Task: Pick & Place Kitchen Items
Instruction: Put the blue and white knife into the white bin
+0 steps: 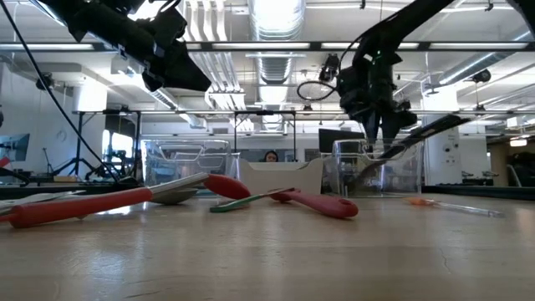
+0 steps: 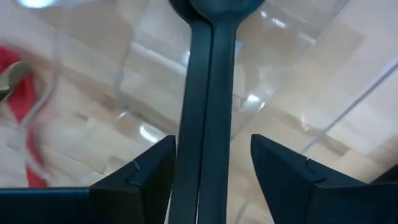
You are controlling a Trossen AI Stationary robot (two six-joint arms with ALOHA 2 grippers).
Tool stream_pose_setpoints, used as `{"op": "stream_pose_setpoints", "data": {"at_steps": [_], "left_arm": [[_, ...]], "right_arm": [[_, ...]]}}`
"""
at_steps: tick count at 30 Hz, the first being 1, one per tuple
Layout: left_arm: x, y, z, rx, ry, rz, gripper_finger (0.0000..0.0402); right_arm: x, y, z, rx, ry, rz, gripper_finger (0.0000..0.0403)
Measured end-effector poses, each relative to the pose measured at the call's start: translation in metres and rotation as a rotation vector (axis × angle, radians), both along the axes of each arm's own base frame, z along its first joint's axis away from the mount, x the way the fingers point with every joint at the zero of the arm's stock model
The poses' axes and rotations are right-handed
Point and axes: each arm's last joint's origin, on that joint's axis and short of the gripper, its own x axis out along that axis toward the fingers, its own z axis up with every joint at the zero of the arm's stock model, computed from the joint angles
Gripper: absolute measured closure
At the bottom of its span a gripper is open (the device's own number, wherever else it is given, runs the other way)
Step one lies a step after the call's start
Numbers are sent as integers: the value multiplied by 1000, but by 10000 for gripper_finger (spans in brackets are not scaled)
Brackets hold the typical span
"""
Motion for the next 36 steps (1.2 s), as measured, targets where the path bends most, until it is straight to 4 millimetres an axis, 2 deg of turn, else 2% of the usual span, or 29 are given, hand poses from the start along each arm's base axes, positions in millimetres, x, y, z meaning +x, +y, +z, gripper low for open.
{"op": "stream_pose_setpoints", "data": {"at_steps": [9,13,20,25,30,36], "left_arm": [[1,0,3,31,-23,-10,296],[0,0,1,27,3,-19,296],[-1,-1,2,36,2,-35,296],[-1,-1,2,35,4,-35,296],[-1,-1,2,32,11,-39,296],[0,-4,3,-8,1,-141,296]], "right_arm": [[-7,28,53,-190,-118,39,226],[-8,50,73,-251,-162,81,238],[-8,100,104,-328,-278,213,263],[-4,133,115,-409,-296,309,275],[2,162,119,-411,-330,420,286],[17,192,117,-440,-372,526,296]]}}
